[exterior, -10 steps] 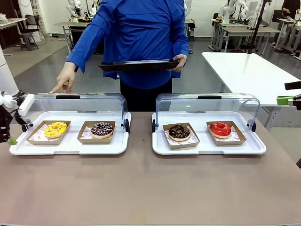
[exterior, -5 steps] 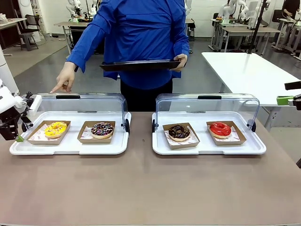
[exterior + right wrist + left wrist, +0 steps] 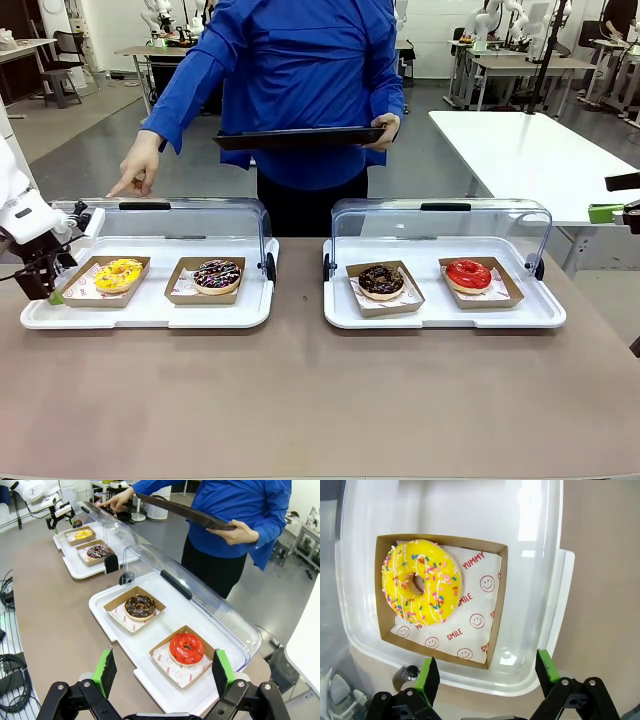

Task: Provide the desired donut to the person.
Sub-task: Pick up and lift the Paper togo box containing the Donut pointed at by the person, then place the picked Paper togo box onto the Handle tray extended by the person.

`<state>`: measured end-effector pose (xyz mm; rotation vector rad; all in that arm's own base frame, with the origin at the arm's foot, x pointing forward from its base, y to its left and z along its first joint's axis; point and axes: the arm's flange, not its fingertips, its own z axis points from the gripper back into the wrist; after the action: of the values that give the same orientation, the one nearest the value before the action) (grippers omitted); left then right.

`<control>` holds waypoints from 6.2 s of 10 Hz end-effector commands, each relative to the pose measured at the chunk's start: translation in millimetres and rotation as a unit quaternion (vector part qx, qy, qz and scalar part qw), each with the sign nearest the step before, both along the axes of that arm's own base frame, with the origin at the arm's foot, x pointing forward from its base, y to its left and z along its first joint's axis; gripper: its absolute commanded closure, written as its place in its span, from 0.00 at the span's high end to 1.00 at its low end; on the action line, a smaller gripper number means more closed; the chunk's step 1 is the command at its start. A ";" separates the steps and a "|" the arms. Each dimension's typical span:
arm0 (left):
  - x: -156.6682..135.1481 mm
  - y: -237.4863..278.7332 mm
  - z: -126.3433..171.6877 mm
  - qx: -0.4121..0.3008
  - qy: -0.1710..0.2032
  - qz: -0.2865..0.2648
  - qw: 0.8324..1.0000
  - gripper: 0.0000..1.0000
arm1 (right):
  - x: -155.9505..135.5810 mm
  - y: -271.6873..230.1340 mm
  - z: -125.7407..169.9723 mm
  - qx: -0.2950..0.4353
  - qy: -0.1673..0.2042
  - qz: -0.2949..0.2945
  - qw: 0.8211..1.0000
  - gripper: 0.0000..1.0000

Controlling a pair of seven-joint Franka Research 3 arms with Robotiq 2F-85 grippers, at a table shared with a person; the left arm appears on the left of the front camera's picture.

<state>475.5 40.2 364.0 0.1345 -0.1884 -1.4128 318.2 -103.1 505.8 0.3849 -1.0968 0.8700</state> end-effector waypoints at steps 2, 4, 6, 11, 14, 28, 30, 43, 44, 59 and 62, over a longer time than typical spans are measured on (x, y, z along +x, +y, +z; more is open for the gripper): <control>7.6 4.7 -8.2 0.008 0.014 0.002 1.000 1.00 | 4.9 -0.4 -0.3 0.008 -0.011 0.005 1.000 1.00; 12.3 1.2 -16.5 0.010 0.021 -0.001 1.000 1.00 | 4.9 -0.4 -0.3 0.008 -0.011 0.005 1.000 1.00; 14.9 4.4 -21.5 0.007 0.022 0.002 1.000 1.00 | 4.9 -0.4 -0.3 0.008 -0.011 0.005 1.000 1.00; 15.3 6.4 -22.3 0.013 0.023 0.002 1.000 0.00 | 4.9 -0.4 -0.3 0.008 -0.011 0.005 1.000 1.00; 20.4 7.0 -30.0 0.019 0.036 0.001 0.999 0.00 | 4.9 -0.4 -0.3 0.008 -0.011 0.005 1.000 1.00; -143.8 -4.5 27.2 0.021 -0.050 -0.016 0.998 0.00 | 4.9 -0.4 -0.3 0.008 -0.011 0.005 1.000 1.00; -174.1 -13.2 48.4 0.025 -0.042 -0.035 0.998 0.00 | 4.9 -0.4 -0.3 0.008 -0.011 0.005 1.000 1.00; -219.1 -22.3 217.1 0.028 -0.095 -0.044 0.994 0.00 | 4.9 -0.4 -0.3 0.008 -0.011 0.005 1.000 1.00; -219.1 -22.3 217.1 0.028 -0.095 -0.044 0.994 0.00 | 4.9 -0.4 -0.3 0.008 -0.011 0.005 1.000 1.00; -219.1 -22.3 217.1 0.028 -0.095 -0.044 0.994 0.00 | 4.9 -0.4 -0.3 0.008 -0.011 0.005 1.000 1.00; -219.1 -22.3 217.1 0.028 -0.095 -0.044 0.994 0.00 | 4.9 -0.4 -0.3 0.008 -0.011 0.005 1.000 1.00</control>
<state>255.9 18.1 583.0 0.2979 -0.3271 -1.5068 318.0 -103.7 505.9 0.3821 -1.0933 0.8701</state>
